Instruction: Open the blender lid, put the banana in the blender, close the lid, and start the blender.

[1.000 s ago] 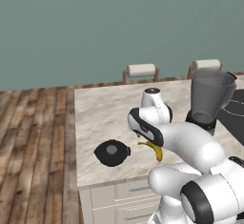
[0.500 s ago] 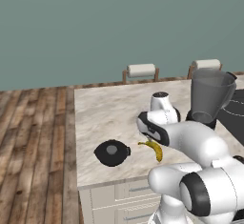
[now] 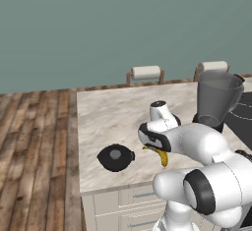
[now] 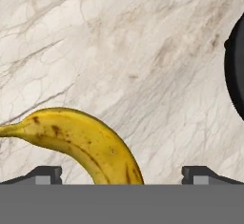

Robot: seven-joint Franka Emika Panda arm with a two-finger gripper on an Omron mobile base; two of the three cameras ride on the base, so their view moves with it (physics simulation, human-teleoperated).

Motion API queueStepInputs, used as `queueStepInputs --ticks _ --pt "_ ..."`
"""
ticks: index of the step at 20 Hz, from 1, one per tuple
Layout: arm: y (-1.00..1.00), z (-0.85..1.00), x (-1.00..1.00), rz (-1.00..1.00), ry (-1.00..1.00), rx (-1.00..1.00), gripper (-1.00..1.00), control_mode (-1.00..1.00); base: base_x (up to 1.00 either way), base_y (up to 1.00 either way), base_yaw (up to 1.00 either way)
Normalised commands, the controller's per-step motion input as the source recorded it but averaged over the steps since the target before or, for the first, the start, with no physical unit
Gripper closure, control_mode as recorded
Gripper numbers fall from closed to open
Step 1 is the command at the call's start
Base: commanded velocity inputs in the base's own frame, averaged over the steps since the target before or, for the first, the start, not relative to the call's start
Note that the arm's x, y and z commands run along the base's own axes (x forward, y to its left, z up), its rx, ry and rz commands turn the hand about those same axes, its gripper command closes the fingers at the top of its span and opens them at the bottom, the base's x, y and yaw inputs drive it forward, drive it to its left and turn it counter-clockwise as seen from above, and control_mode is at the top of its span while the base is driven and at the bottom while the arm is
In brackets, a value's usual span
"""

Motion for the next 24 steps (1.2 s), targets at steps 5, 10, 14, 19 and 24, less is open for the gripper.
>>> queueStepInputs --ticks 5,10,14,19,24 --pt "0.00 -0.11 0.00 0.06 0.00 0.00 -1.00 -1.00 0.00 0.00 0.00" --pt "0.00 -0.19 0.00 0.08 0.00 0.00 -1.00 -1.00 0.00 0.00 0.00" --pt "0.00 -0.27 0.00 0.08 0.00 0.00 -1.00 -1.00 0.00 0.00 0.00" --pt "0.00 -0.28 0.00 0.09 0.01 0.00 1.00 -1.00 0.00 0.00 0.00" --pt "0.00 -0.04 0.00 0.08 0.00 0.00 1.00 -1.00 0.00 0.00 0.00"
